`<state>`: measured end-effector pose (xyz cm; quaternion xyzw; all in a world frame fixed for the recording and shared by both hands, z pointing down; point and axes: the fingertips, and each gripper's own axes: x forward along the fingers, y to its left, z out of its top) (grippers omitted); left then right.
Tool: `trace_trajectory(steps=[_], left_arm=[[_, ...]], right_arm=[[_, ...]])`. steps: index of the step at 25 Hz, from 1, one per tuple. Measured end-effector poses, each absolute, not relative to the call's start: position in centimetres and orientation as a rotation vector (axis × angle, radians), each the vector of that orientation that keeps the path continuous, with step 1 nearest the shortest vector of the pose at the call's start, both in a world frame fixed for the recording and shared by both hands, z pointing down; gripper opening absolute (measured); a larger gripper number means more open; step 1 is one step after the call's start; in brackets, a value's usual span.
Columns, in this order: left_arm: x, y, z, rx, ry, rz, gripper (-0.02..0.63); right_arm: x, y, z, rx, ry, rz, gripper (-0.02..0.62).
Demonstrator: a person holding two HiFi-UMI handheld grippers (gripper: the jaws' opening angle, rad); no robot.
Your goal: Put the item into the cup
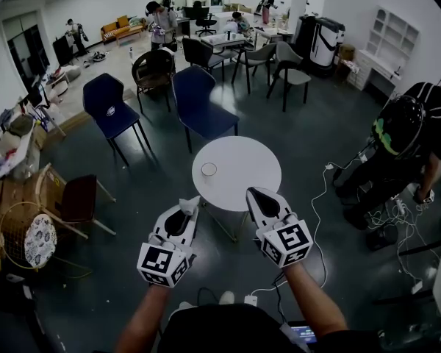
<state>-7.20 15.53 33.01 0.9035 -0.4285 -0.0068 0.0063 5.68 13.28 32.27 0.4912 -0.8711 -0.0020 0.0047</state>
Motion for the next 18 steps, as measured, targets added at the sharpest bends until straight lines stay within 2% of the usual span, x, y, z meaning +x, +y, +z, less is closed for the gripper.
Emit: trace_trajectory(steps=[18], left_arm=[[-5.0,15.6,34.4,2.792,-1.382,-0.029,0.044]], right_arm=[[6.7,12.9,34.2,1.440,-2.763,-0.001,0.017]])
